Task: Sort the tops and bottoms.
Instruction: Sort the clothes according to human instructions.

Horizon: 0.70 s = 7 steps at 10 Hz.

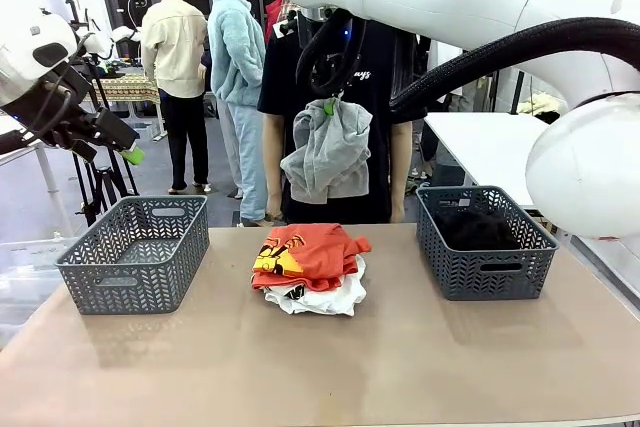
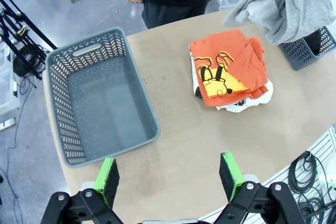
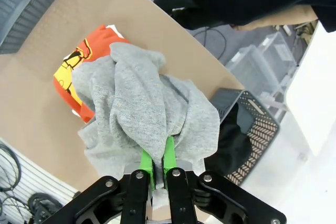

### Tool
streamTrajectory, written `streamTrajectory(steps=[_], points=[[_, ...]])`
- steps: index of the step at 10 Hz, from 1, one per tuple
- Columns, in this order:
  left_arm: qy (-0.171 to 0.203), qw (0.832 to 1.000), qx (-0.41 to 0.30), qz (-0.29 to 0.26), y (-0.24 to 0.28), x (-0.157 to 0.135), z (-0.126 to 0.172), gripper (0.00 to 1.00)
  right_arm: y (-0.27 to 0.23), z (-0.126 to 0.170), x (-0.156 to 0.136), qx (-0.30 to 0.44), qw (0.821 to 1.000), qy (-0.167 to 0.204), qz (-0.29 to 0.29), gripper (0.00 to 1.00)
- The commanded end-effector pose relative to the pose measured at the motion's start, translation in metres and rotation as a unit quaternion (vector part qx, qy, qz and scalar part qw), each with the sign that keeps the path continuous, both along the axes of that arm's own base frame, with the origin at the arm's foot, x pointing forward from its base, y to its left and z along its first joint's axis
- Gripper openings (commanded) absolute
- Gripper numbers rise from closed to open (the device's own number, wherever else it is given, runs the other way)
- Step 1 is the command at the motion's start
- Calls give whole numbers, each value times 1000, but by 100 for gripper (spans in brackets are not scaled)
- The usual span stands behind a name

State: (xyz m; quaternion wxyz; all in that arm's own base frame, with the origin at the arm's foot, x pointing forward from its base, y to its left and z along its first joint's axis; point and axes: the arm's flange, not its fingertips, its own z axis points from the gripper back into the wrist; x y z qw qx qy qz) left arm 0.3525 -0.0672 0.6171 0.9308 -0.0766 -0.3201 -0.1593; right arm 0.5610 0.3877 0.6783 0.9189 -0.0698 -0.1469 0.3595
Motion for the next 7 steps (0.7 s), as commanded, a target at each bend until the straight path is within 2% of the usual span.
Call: streamTrajectory(steps=[1,7], points=[[1,1000,-3,1,2,-2,-2,100,-2,2,-4,-1,1000,0,-6,0],[1,1000,-3,1,2,-2,-2,100,-2,2,-4,-1,1000,0,-6,0]])
